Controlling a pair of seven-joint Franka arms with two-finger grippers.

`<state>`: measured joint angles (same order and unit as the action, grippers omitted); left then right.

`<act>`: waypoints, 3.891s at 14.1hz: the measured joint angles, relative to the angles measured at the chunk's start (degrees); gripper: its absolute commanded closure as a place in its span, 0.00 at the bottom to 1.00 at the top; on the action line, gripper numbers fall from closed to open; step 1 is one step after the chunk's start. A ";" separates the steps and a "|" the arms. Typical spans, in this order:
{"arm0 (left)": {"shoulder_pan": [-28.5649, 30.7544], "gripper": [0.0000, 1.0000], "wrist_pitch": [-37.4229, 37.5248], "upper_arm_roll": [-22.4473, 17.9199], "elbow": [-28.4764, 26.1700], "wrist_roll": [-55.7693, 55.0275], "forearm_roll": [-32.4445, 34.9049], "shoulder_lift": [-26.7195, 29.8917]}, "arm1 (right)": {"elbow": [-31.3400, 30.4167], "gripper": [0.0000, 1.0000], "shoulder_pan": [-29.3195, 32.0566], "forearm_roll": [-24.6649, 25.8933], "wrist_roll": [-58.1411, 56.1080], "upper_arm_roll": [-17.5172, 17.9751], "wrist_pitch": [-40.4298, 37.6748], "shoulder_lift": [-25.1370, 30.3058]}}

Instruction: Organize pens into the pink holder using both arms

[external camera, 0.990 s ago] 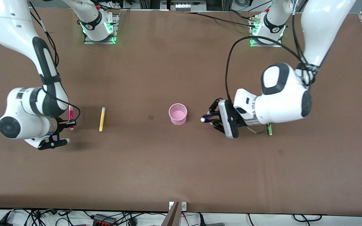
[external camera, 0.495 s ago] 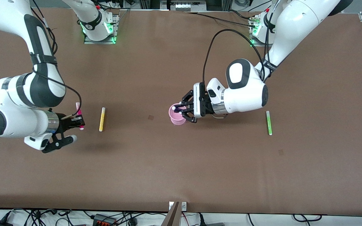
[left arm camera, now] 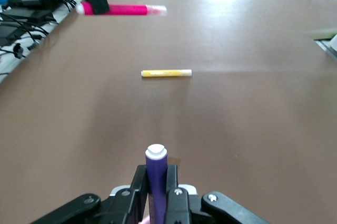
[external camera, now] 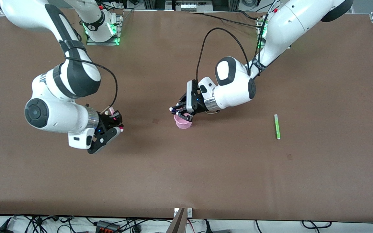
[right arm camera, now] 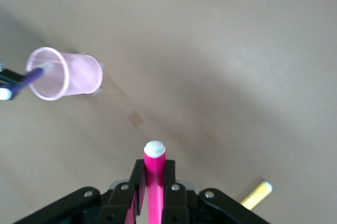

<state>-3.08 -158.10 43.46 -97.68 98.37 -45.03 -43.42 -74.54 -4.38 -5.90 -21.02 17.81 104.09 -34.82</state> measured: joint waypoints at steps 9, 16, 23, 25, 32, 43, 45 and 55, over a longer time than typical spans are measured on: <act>0.24 1.00 -0.02 -0.19 -1.01 1.42 0.00 -0.60 | 0.12 1.00 0.03 -0.03 -8.53 3.67 4.60 -0.02; 0.24 1.00 -0.07 -0.96 -1.28 1.96 0.00 -0.62 | -0.25 1.00 0.25 -0.03 -11.68 3.96 6.43 -0.59; 0.23 0.00 -0.06 -1.06 -1.68 7.44 0.01 -0.65 | -0.27 1.00 0.46 -0.03 -12.77 3.95 6.50 -0.71; 0.44 0.00 -0.02 -1.09 -1.68 7.85 0.00 -0.64 | -0.28 1.00 0.55 -0.03 -13.00 3.94 6.50 -0.77; 8.30 0.00 21.72 -1.41 -0.75 5.29 0.94 6.00 | -0.26 1.00 -0.67 -0.98 -13.10 7.16 8.55 -0.75; 15.10 0.00 65.05 -15.47 14.13 -33.30 40.35 7.15 | -0.49 1.00 -11.82 -1.01 -14.11 12.89 21.64 -2.34; 15.78 0.00 66.49 -17.66 16.83 -38.83 46.25 7.17 | -0.61 1.00 -13.33 -0.89 -16.00 12.86 24.07 -3.86; 8.69 0.00 73.27 -31.06 22.94 -79.82 49.59 22.34 | -0.97 1.00 -15.41 4.33 -18.32 12.80 27.42 -10.14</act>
<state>5.61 -84.84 12.40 -74.74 18.55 4.56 -21.08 -75.51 -19.79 -1.57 -39.35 30.61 131.51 -44.96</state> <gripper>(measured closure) 0.000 0.828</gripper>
